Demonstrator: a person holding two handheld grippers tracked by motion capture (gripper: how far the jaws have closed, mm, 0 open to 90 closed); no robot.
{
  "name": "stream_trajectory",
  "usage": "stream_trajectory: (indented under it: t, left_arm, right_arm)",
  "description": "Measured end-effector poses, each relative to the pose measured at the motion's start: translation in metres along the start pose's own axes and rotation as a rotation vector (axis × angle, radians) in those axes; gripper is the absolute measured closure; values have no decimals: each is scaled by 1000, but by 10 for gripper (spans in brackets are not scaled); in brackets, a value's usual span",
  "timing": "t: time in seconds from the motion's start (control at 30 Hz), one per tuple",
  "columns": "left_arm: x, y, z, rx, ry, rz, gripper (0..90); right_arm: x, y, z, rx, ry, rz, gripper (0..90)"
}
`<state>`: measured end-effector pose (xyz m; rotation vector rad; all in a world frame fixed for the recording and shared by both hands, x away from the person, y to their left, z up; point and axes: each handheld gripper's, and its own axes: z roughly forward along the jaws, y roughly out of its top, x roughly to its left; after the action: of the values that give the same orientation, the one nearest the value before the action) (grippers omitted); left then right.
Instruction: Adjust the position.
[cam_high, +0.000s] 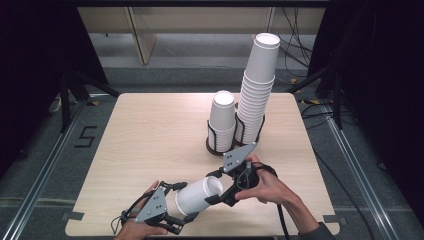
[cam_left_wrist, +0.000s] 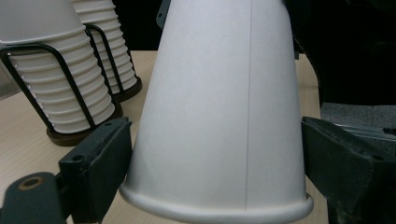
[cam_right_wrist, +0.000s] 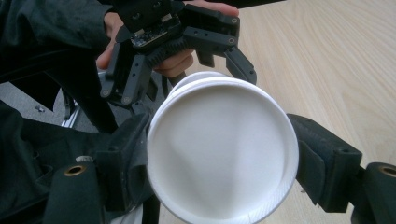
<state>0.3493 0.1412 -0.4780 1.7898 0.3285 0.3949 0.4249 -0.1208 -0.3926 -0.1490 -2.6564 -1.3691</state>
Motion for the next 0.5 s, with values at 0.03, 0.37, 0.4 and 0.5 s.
stream_trajectory:
  t: [0.03,0.37,0.4,0.5]
  left_arm:
    - [0,-1,2,-16,-11,-8,104]
    - [-6,0,8,23,-23,12,106]
    - [-6,1,8,25,-22,5,114]
    - [-6,3,6,33,-23,13,139]
  right_arm:
    - [0,0,0,-7,3,3,267]
    - [11,10,0,-7,-17,-32,270]
    - [12,11,0,-4,-22,-41,271]
    - [13,11,-1,-6,-18,-38,272]
